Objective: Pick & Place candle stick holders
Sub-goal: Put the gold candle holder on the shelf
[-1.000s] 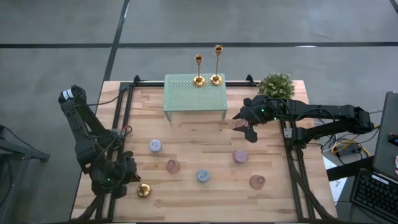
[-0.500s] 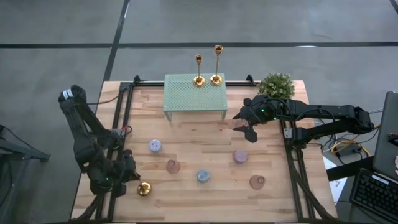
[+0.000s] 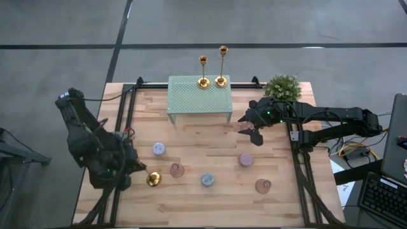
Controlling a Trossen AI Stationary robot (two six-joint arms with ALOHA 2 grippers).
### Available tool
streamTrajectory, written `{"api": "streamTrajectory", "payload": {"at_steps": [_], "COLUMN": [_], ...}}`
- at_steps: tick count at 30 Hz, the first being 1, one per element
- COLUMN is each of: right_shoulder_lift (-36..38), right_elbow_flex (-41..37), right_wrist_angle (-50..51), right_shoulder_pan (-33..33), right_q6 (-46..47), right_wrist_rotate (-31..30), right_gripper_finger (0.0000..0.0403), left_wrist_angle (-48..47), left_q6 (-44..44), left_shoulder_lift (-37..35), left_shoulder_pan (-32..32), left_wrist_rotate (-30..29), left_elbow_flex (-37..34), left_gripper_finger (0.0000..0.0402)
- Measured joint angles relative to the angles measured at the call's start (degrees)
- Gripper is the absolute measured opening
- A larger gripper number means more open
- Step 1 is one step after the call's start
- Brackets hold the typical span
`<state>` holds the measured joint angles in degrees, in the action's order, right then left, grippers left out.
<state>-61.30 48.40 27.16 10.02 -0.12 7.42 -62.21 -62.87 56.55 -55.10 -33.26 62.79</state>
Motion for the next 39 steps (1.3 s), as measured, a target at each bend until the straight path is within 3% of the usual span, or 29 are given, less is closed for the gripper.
{"api": "streamTrajectory", "payload": {"at_steps": [14,23,31,39], "right_shoulder_lift": [0.02,0.0,0.0,0.0], "right_elbow_flex": [0.0,0.0,0.0,0.0], "right_wrist_angle": [0.0,0.0,0.0,0.0], "right_shoulder_pan": [0.0,0.0,0.0,0.0], "right_q6": [0.13,0.11,0.13,0.11], "right_wrist_rotate": [0.02,0.04,0.04,0.02], "right_gripper_finger": [0.0244,0.0244,0.0244,0.0244], "left_wrist_angle": [-1.35,-1.32,-1.31,-0.92], "left_q6": [18.86,29.85,39.97,46.89], "left_shoulder_lift": [-0.02,1.1,5.91,15.18], "left_shoulder_pan": [22.57,39.43,53.2,63.66], "left_wrist_rotate": [-0.39,4.21,7.93,9.92], "left_elbow_flex": [8.88,14.8,21.34,27.79], "left_gripper_finger": [0.0018,0.0018,0.0018,0.0018]}}
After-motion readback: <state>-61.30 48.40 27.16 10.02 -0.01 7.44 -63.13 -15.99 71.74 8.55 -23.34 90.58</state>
